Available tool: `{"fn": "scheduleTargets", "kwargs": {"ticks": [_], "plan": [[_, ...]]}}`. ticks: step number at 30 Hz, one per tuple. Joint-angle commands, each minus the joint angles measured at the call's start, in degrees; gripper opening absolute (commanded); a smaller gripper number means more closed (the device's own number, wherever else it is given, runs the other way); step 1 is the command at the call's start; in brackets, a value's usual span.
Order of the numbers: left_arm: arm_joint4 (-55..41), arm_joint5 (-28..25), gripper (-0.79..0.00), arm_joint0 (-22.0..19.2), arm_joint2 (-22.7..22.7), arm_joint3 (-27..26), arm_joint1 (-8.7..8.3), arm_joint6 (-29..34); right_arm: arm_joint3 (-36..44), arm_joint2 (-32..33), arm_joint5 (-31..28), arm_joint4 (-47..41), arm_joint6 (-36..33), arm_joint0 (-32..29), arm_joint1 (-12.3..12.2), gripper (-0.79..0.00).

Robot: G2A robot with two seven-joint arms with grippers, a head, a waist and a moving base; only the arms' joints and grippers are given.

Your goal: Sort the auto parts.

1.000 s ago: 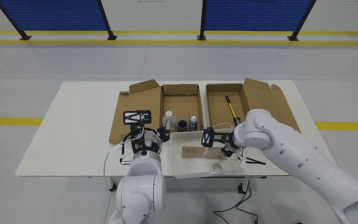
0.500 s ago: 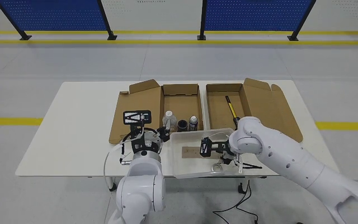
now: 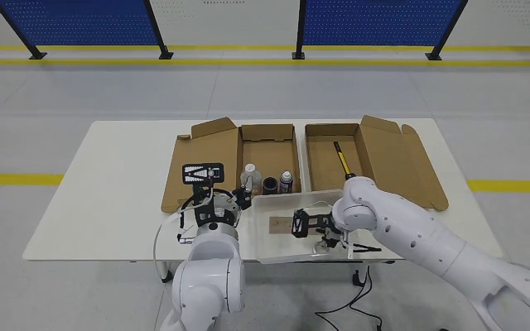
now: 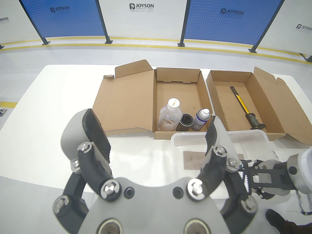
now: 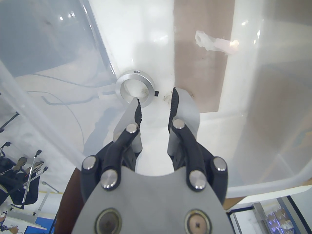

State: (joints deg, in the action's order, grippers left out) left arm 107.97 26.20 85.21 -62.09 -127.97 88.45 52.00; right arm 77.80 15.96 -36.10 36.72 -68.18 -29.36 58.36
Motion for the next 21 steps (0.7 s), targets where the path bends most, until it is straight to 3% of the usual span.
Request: {"fn": "scheduleTargets", "kwargs": {"ticks": [1,21], "plan": [[0.0,0.0,0.0,0.0,0.0,0.0,0.0,0.0,-0.73,-0.27,-0.2,-0.07,0.2,0.03,0.4,-0.514],[0.0,0.0,0.0,0.0,0.0,0.0,0.0,0.0,-7.52,-3.36,-1.88,-0.2,1.88,0.69,4.32,-0.613]]}}
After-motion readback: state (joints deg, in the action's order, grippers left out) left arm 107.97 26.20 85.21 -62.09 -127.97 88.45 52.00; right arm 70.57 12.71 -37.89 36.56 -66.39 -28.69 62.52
